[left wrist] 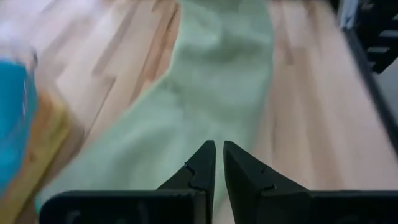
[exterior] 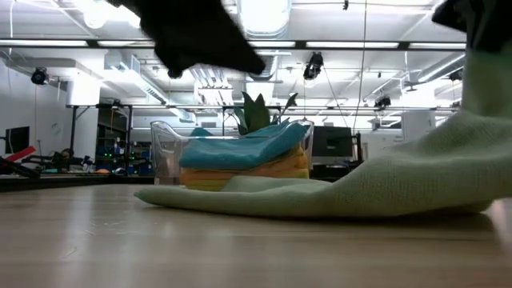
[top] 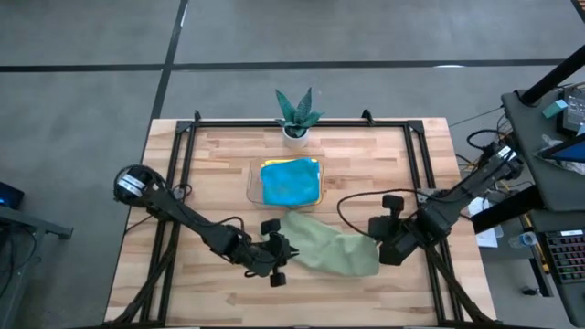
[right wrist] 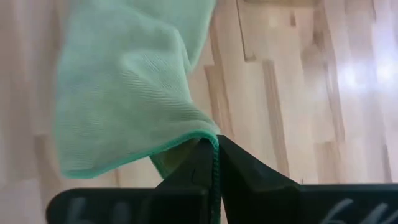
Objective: Fold microfiber towels
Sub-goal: Fold the green microfiber towel
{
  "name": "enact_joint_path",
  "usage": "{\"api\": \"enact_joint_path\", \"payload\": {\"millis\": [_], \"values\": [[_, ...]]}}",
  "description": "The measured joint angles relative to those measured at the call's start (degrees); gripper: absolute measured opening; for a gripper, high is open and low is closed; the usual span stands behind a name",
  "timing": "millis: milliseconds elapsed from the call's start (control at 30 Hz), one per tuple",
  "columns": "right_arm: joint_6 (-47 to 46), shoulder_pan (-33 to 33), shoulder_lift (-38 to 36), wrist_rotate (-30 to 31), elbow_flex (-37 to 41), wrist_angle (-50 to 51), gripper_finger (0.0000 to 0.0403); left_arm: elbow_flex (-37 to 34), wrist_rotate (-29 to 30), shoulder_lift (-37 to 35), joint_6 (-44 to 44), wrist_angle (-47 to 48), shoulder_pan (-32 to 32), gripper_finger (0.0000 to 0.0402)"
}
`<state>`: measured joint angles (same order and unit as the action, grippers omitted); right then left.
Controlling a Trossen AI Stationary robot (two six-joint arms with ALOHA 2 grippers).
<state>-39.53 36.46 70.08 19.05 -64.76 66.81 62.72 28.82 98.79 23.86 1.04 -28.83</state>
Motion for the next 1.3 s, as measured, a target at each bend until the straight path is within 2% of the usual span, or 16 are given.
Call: {"api": "enact_joint_path", "payload": {"millis": [167, 333, 500, 700, 933, 1167, 1300], "values": [[-1.87, 0.03, 0.0, 0.37, 5.99, -3.25, 0.0034, -3.57, 0.32, 2.05, 5.89, -1.46, 0.56, 0.0018], [-4.06, 0.02, -0.15, 0.49, 9.43, -4.76, 0.0088, -5.09, 0.18, 6.82, 9.94, -3.45, 0.73, 0.0018], [-4.62, 0.0, -0.39, 1.25, 9.94, -4.67, 0.0144, -3.78, -0.64, 11.73, 11.78, -3.1, 0.84, 0.0018], [-3.72, 0.0, -0.39, 2.78, 8.18, -4.5, 0.0192, -3.34, -5.97, 13.36, 16.27, -4.03, 0.81, 0.0018], [-3.36, 0.0, -1.02, 3.67, 7.01, -4.09, 0.0213, -3.48, -14.68, 11.75, 21.94, -0.74, -0.38, 0.0018], [-4.11, 0.02, -3.16, 3.61, 7.01, -1.96, 0.0215, -3.89, -17.06, 7.89, 22.58, 6.05, -1.38, 0.0018], [-4.42, 0.03, -4.66, 3.62, 7.01, -2.06, 0.0215, -3.73, -17.49, 2.98, 23.84, 10.48, -1.39, 0.0018]]}}
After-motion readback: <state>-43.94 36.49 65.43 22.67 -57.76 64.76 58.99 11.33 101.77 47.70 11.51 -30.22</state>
